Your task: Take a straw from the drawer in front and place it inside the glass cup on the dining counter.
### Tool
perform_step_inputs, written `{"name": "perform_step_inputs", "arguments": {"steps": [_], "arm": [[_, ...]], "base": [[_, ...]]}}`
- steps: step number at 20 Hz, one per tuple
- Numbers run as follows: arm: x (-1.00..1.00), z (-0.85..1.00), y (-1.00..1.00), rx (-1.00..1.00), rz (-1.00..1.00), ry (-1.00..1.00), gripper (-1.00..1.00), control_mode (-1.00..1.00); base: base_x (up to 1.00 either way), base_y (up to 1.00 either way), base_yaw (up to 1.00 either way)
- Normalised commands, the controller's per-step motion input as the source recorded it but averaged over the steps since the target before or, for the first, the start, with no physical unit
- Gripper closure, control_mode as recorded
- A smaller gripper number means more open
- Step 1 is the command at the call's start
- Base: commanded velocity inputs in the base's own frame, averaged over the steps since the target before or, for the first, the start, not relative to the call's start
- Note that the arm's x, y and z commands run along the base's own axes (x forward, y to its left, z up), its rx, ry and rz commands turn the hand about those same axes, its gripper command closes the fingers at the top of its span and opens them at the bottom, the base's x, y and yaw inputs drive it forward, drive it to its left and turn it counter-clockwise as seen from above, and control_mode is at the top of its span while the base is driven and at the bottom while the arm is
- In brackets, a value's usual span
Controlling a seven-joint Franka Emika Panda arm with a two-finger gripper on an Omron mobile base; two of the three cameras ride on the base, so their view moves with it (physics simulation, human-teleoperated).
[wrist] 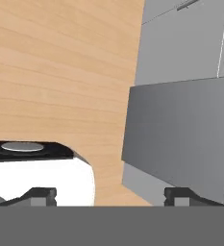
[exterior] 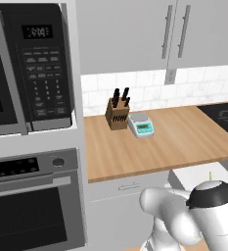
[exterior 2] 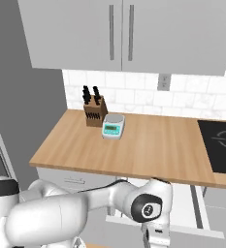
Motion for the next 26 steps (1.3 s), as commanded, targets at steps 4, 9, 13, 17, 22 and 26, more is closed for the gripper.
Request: {"name": "perform_step_inputs", "arguments": {"steps": [4,9,13,17,22,26], "arm": [[-0.20,1.00,0.05,-0.02,0.04,-0.08,-1.00,-1.00],[-0.03,1.00,0.08,0.00,0.11,-0.18,-1.00,-1.00],[0.17,1.00,0.06,0.00,0.24,-0.14,-1.00,-1.00],[0.44,1.00,0.02,0.00,0.30,-0.30,-1.00,-1.00],[0.66,0.71,0.00,0.01,0.32,-0.25,-1.00,-1.00],[0.85,0.12,0.01,0.04,0.36,-0.06,-1.00,-1.00]], "base": [[0.00,0.00,0.00],[0.00,0.00,0.00],[0.00,0.00,0.00],[0.00,0.00,0.00],[0.00,0.00,0.00],[0.00,0.00,0.00]]}}
